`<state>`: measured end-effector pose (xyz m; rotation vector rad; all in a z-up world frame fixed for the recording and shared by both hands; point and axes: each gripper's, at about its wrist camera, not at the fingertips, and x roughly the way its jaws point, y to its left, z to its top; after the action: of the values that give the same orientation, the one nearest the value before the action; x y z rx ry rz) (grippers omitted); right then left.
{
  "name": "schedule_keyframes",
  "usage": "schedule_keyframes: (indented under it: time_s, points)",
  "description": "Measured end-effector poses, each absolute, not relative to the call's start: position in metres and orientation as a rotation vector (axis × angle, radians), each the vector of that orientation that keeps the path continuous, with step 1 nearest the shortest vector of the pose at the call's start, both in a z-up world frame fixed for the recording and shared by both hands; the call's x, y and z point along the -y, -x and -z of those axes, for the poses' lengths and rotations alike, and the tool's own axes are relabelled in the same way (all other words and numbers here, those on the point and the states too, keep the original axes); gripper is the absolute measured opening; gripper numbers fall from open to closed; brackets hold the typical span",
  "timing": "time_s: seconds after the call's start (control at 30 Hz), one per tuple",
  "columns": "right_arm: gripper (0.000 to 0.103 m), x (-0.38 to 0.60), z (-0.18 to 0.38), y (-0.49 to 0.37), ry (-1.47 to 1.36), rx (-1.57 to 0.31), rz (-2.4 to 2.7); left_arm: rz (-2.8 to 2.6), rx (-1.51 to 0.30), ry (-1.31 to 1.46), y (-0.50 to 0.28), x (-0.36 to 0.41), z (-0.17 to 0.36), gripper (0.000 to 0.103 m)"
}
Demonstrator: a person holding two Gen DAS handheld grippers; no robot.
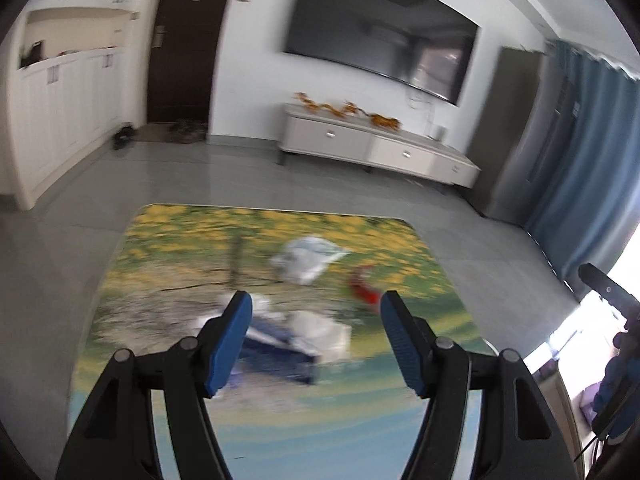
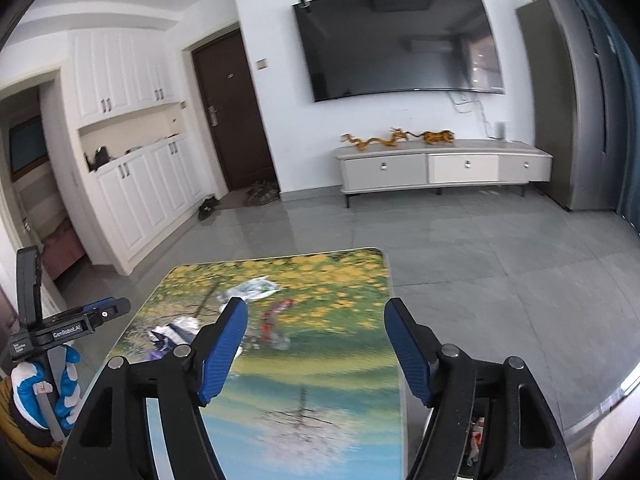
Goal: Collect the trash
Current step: 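Move both tools back over the remaining trash on the table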
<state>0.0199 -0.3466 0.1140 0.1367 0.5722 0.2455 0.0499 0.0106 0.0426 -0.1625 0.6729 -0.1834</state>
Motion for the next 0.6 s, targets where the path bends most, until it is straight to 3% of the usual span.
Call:
schedule_keyframes:
  time_s: [0.3, 0.6]
  points:
    - [0.076, 0.268, -0.098, -0.046, -0.073, -0.656, -0.301, 0.008, -0.647, 0.216, -0.030, -0.100, -0.029, 0.065]
    - [0.076, 0.219, -0.079, -0.059, -0.013, -0.724, -0.334, -0.031, -0.655, 0.231, -0.029, -0.133, -0.013, 0.065]
